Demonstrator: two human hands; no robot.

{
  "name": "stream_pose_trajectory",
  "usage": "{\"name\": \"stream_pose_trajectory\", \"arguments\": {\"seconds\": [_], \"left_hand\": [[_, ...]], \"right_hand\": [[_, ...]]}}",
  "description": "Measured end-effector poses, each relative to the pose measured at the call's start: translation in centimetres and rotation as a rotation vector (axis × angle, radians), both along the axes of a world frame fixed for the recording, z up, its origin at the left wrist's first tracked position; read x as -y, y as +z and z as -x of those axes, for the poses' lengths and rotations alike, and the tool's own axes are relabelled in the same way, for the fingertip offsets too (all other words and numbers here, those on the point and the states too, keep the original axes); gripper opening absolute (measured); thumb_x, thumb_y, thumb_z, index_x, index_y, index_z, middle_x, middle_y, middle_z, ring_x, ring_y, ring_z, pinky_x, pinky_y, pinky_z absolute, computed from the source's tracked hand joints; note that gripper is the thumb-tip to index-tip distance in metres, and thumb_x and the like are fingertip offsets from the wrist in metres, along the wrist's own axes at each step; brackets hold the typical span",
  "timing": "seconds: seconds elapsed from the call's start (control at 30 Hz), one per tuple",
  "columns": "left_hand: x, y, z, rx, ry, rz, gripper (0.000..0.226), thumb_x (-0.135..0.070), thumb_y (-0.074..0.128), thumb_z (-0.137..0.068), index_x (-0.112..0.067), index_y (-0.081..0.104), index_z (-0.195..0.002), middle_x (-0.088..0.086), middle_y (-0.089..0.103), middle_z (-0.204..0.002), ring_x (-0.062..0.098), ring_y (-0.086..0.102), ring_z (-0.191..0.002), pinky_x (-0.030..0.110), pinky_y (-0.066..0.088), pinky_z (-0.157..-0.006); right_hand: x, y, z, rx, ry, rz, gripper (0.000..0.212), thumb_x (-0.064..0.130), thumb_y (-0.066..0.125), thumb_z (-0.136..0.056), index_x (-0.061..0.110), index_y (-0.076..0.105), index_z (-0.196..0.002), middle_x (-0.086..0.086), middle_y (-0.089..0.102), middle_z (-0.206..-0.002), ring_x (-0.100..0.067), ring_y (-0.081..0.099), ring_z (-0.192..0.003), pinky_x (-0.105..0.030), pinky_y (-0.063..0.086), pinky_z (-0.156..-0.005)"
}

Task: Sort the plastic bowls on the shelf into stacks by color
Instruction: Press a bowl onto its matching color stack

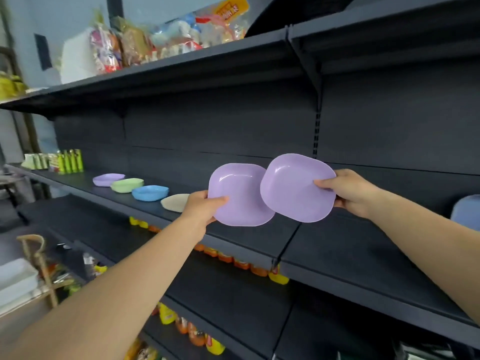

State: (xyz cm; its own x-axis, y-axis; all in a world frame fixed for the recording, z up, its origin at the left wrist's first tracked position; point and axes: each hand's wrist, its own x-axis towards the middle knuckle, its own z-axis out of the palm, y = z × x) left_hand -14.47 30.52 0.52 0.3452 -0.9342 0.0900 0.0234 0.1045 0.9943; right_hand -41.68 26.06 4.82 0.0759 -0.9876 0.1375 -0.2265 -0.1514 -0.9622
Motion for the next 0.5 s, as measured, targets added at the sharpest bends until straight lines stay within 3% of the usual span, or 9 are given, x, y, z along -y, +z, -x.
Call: {"name": "stream_pose_trajectory", "arguments": {"seconds": [0.07,0.2,0.37,0.5], "left_hand": [[0.4,-0.2,-3.8,-0.009,0.044,-0.003,0.023,-0.005,0.064,-0.086,-0.011,0.059,-0.108,0.008,0.064,-0.111,0.026,0.061,-0.103,0.037,0.052,-0.089],[2.3,-1.1,-11.2,-0.056,0.117,0.009,0.022,-0.006,0.065,-0.086,-0.013,0.058,-0.106,0.008,0.063,-0.114,0.025,0.06,-0.106,0.035,0.051,-0.088],[5.5,-1.6,-20.3,-0.066,0.219,0.04,0.024,-0.004,0.065,-0.085,-0.012,0.058,-0.107,0.007,0.062,-0.113,0.026,0.058,-0.106,0.036,0.05,-0.088],[9.5,-0.8,-28.3,-0.04,0.262,0.101,0.021,-0.001,0.062,-0.087,-0.012,0.056,-0.104,0.006,0.06,-0.109,0.025,0.057,-0.102,0.036,0.049,-0.087]], "right_hand": [[1.3,0.1,-3.9,-0.029,0.03,0.007,0.008,0.011,0.057,-0.093,0.009,0.063,-0.098,-0.008,0.066,-0.1,-0.025,0.061,-0.088,-0.036,0.052,-0.081],[4.7,0.1,-11.5,-0.062,0.101,0.03,0.01,0.012,0.057,-0.093,0.009,0.063,-0.1,-0.007,0.065,-0.098,-0.024,0.06,-0.087,-0.032,0.05,-0.075],[9.8,-0.3,-21.9,-0.065,0.167,0.035,0.008,0.011,0.054,-0.094,0.013,0.062,-0.092,-0.006,0.064,-0.099,-0.023,0.058,-0.089,-0.039,0.05,-0.088],[15.3,-0.2,-30.6,-0.062,0.209,0.067,0.009,0.012,0.053,-0.094,0.014,0.062,-0.097,-0.005,0.064,-0.099,-0.023,0.058,-0.088,-0.035,0.05,-0.081]]}}
